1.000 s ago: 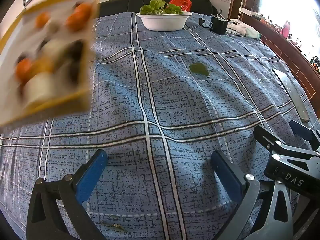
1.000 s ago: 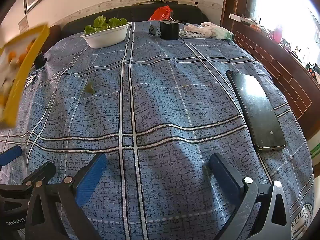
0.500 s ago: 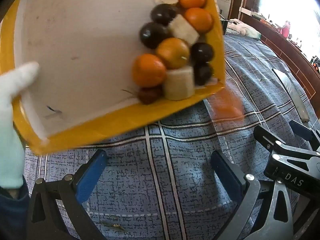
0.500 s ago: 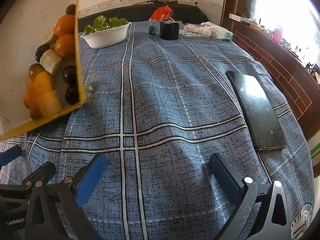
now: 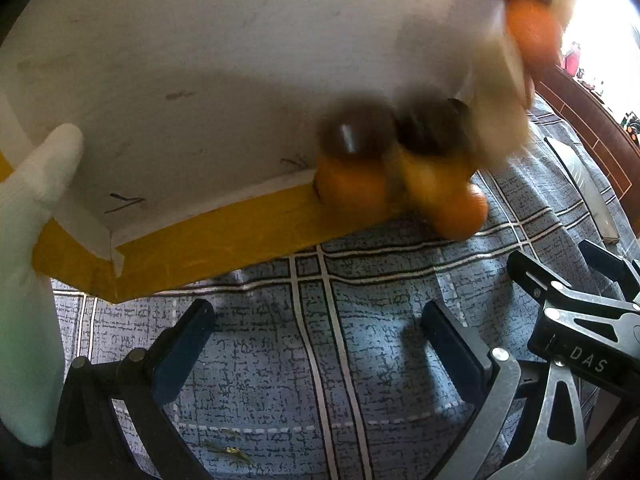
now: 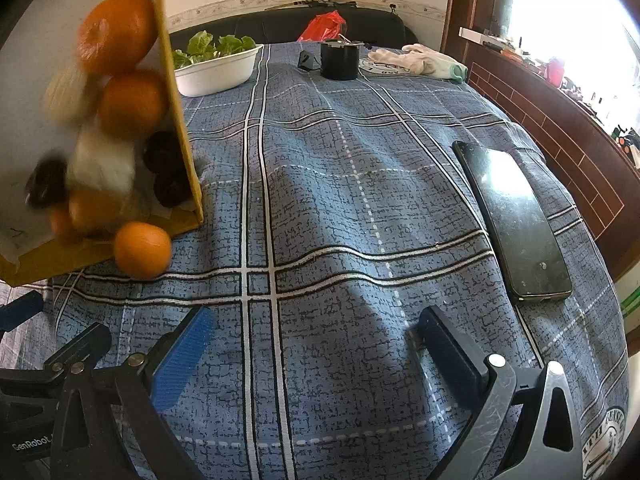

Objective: Organize fruits

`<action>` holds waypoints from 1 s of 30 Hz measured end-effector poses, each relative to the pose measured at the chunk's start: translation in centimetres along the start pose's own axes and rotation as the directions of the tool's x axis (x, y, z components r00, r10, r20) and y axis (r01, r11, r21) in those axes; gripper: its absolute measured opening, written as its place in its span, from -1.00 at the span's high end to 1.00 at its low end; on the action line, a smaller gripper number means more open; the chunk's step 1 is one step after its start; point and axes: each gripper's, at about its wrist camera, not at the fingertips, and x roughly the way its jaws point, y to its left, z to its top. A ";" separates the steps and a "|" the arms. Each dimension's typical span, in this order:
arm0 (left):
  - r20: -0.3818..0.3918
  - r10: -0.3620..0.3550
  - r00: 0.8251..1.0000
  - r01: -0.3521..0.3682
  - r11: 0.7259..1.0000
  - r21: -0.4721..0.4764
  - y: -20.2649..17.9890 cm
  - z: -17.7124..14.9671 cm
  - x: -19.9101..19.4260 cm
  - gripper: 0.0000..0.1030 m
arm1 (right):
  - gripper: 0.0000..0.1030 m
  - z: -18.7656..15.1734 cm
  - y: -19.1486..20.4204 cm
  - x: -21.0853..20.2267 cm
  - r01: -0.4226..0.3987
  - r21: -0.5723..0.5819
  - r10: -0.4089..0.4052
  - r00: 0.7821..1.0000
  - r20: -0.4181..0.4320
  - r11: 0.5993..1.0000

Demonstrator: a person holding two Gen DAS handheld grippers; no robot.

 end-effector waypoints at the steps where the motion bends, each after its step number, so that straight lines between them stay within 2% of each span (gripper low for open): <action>1: 0.001 0.000 1.000 0.000 1.000 0.000 0.0 0.0 0.0 -1.00 | -1.00 0.0 0.1 0.0 0.001 0.000 -0.001 1.000 0.001 1.000; 30: 0.000 0.001 1.000 -0.001 1.000 0.001 -0.4 0.1 0.1 -1.00 | -1.00 0.0 0.2 0.0 0.005 -0.003 -0.005 1.000 0.003 1.000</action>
